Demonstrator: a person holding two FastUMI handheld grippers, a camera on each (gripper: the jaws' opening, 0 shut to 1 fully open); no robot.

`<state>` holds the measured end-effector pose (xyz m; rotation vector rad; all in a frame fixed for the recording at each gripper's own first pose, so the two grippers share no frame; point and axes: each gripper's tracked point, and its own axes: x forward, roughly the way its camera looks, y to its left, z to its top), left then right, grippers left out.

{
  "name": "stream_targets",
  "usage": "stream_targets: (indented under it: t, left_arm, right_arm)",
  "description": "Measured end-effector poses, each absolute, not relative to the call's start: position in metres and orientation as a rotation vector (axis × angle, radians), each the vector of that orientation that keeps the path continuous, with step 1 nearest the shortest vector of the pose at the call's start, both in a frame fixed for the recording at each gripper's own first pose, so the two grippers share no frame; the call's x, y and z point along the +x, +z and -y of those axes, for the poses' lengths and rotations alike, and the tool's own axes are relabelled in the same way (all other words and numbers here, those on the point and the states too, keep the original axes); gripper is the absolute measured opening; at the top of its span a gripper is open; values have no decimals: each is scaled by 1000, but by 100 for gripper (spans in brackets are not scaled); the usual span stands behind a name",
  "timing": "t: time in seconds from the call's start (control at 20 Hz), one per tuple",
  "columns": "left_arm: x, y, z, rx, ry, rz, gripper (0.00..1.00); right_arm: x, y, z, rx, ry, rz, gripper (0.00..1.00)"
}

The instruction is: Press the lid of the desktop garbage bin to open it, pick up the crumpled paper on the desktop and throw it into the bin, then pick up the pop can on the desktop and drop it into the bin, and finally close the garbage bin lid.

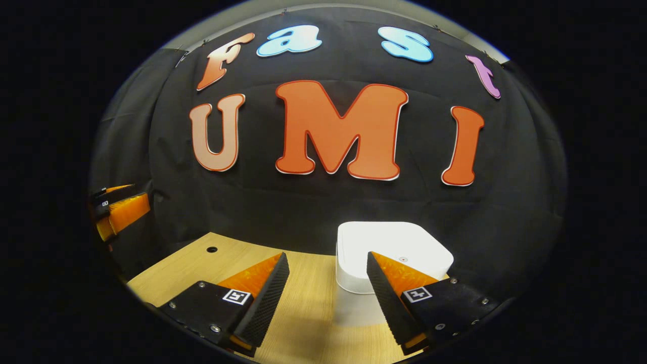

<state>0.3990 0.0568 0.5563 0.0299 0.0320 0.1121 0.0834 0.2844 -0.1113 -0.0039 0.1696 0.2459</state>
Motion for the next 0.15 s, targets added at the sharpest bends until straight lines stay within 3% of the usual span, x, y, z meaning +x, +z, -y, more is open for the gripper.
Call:
stream_targets:
  t: [0.15]
  left_arm:
    - [397,558,-61,52,127,-21,99]
  right_arm:
    - [85,-111,-297,4,276,-169,94]
